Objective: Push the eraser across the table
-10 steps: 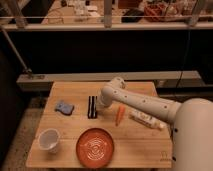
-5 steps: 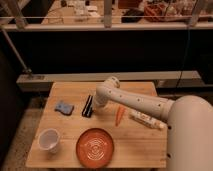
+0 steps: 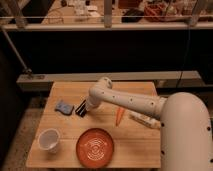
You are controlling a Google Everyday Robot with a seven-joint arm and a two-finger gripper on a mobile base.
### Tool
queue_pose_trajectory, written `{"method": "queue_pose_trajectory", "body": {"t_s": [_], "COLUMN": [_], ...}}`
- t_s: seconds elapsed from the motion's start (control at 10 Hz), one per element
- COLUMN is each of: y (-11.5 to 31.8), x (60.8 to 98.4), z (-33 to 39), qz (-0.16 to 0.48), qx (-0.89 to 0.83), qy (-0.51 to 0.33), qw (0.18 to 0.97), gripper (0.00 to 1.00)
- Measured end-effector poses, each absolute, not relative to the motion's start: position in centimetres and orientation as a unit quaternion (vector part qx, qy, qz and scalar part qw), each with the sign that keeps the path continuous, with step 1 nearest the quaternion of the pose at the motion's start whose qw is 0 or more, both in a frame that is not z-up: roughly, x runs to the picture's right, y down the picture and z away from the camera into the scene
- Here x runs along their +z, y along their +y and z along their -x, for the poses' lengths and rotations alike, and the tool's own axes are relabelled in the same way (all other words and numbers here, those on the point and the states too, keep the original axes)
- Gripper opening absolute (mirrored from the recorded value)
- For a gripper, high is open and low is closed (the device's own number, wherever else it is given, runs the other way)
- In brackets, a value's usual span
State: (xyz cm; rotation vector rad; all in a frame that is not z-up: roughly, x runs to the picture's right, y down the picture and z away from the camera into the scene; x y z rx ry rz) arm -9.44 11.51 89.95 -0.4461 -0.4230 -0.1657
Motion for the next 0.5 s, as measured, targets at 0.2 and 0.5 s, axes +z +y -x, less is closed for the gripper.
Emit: {"method": "queue_pose_trajectory", "body": {"t_s": [0.2,0.5], "y": [11.6,12.0], "x": [89.9,89.7], "z": [10.0,12.6], "qz": [0.216,0.214], "qx": [-0.088,-0.096], "qy": [-0.211,-0.217], "qw": [0.949,0.948], "gripper": [0.01,0.01]}}
